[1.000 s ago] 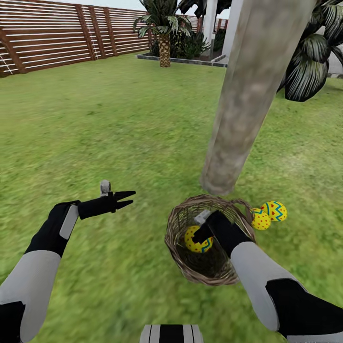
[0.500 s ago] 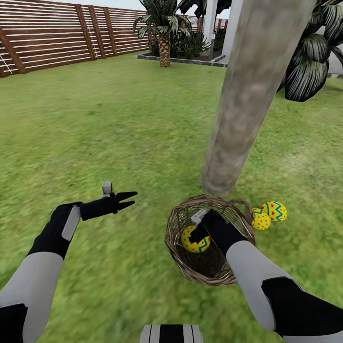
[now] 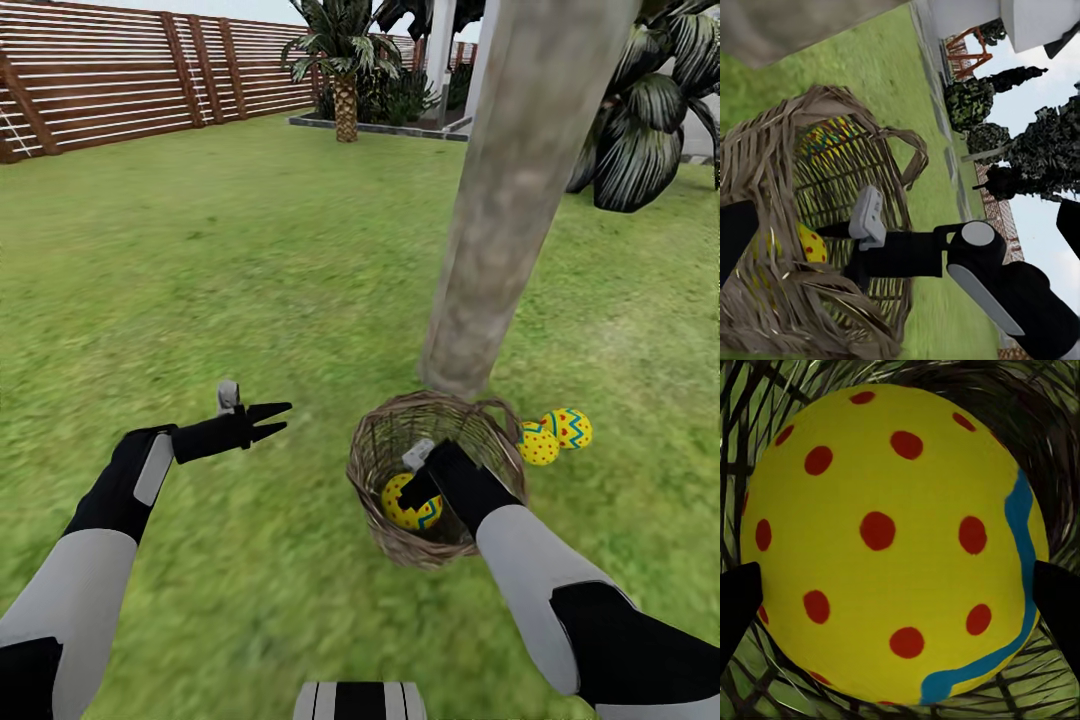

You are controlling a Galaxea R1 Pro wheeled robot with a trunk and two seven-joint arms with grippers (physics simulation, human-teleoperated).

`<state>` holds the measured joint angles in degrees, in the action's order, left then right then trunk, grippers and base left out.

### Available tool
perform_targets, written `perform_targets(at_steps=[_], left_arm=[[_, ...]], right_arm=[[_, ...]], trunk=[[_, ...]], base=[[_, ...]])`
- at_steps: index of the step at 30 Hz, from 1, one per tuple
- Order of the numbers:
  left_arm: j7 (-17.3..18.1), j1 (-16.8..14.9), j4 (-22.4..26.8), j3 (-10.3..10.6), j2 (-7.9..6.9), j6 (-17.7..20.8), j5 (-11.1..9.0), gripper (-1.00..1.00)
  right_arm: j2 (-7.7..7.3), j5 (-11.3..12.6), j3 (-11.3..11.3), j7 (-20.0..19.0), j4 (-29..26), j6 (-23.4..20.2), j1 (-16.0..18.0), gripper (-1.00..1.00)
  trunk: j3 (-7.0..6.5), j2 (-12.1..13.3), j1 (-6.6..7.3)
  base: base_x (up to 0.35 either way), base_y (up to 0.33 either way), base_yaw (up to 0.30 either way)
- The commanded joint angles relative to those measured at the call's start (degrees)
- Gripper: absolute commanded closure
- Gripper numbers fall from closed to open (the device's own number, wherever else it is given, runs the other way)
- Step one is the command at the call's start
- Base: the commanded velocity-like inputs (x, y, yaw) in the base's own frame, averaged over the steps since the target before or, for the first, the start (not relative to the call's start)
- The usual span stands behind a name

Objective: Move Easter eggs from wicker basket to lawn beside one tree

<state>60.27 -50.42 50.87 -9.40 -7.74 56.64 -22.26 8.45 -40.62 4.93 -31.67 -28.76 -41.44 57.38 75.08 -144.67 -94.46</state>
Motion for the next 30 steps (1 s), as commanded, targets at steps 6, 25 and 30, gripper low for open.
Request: perform_targets(at_steps=[6,25,30], left_arm=[[-0.23,-0.03,0.24,0.28,0.07,0.34,0.53,-1.0],[-1.62,-0.11,-0.13,2.28,1.58,0.31,0.73,-1.0],[-1.92,-0.11,-0.24,2.28,2.01,0.31,0.82,-1.0]], right_arm=[[-0.39,-0.51,-0.1,-0.58,-2.37,0.16,0.01,1.0],[-3.88,-0.37,-4.49,-2.01,-2.31,0.3,-0.86,1.0],[-4.96,-0.68,-4.47,-11.41,-2.3,0.3,-0.86,1.0]], trunk=[[-1.29,0.07,0.16],[-5.5,0.32,0.65],[-6.61,0.39,0.78]], base=[[-0.004,0.0,0.0],[0.0,0.0,0.0],[0.0,0.0,0.0]])
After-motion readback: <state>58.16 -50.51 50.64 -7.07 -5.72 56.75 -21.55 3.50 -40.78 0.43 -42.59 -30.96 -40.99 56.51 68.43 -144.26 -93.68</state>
